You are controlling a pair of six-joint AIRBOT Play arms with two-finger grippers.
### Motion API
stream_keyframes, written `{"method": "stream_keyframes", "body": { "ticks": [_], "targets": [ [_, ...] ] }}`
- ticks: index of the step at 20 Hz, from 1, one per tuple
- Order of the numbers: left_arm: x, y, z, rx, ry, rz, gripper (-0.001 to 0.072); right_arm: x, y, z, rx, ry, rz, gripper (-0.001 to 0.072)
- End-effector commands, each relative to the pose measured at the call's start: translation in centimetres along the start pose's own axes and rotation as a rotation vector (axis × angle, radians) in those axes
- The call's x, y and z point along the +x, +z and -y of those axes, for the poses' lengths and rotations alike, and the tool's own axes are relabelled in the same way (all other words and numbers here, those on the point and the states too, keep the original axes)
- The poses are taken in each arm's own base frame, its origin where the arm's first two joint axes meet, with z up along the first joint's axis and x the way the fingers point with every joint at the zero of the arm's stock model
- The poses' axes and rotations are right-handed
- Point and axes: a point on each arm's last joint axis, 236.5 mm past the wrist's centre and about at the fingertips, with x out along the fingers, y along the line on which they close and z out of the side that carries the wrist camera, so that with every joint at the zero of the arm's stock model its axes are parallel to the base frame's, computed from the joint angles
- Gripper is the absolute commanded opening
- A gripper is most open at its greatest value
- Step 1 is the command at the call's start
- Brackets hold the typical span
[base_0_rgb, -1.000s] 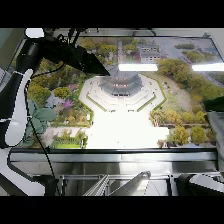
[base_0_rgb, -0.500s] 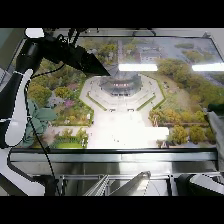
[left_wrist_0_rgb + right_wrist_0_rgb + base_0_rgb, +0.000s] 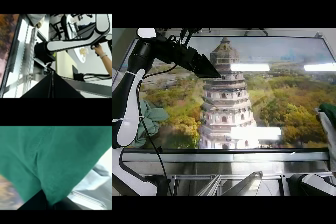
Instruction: Fold the shirts.
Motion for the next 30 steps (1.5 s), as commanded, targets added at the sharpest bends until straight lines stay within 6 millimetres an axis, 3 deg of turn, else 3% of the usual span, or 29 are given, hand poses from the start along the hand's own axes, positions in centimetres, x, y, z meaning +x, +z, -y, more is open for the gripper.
{"method": "stream_keyframes", "body": {
  "ticks": [1, 7, 8, 9, 10, 12, 14, 16, 17, 18, 19, 22, 25, 27, 29, 30],
  "targets": [
    [0.0, -0.1, 0.0, -0.001, -0.002, -0.005, 0.0, 1.9, -1.8, 4.3, 0.0, -0.18, -0.078, 0.0022],
    [0.0, -0.1, 0.0, 0.016, -0.001, -0.005, 0.0, 2.6, -2.8, 5.0, 0.024, -0.212, -0.115, 0.0024],
    [0.0, -0.1, 0.0, 0.016, -0.001, -0.005, 0.0001, 2.9, -3.4, 5.2, 0.024, -0.221, -0.139, 0.0114],
    [0.0, -0.1, 0.0, 0.016, -0.002, -0.005, 0.0001, 3.2, -3.7, 5.4, 0.022, -0.229, -0.152, 0.0432],
    [0.0, -0.1, 0.0, 0.016, -0.001, -0.005, 0.0, 3.4, -3.9, 5.4, 0.022, -0.231, -0.163, 0.0675],
    [0.0, -0.1, 0.0, 0.015, -0.001, -0.004, 0.0, 3.5, -4.2, 5.4, 0.022, -0.232, -0.182, 0.0684],
    [0.0, -0.1, 0.0, 0.015, -0.002, -0.004, 0.0001, 3.2, -3.9, 5.2, 0.063, -0.231, -0.166, 0.0683],
    [0.0, -0.1, 0.0, 0.015, -0.002, -0.004, 0.0001, 3.2, -3.2, 2.8, 0.09, -0.126, -0.139, 0.0678],
    [0.0, 0.0, 0.0, 0.015, 0.0, 0.001, 0.0, 3.2, -2.8, 0.6, 0.092, -0.034, -0.128, 0.0561],
    [-0.1, 0.5, -0.3, 0.013, 0.01, 0.023, -0.0001, 2.8, -2.4, -2.0, 0.095, 0.077, -0.116, 0.026],
    [-0.4, 1.3, -0.6, 0.004, 0.026, 0.059, -0.0001, 2.4, -2.1, -4.8, 0.083, 0.195, -0.109, 0.0017],
    [-2.8, 3.9, -0.9, 0.029, 0.098, 0.2, -0.0001, -1.2, -1.6, -12.9, 0.002, 0.571, -0.072, 0.0023],
    [-4.7, 3.1, 0.9, 0.048, 0.118, 0.209, -0.0002, -4.5, -3.1, -17.4, -0.168, 0.713, 0.014, 0.0022],
    [-4.4, 1.7, 1.4, 0.014, 0.162, 0.205, -0.0001, -4.8, -6.6, -20.4, -0.298, 0.734, 0.06, 0.0022],
    [-3.3, -1.3, 0.1, -0.048, 0.269, 0.165, -0.0001, -3.8, -12.0, -23.3, -0.428, 0.761, 0.075, 0.0022],
    [-2.4, -3.2, -0.5, -0.084, 0.315, 0.143, -0.0001, -2.8, -15.7, -24.3, -0.513, 0.772, 0.052, 0.0021]
  ]
}}
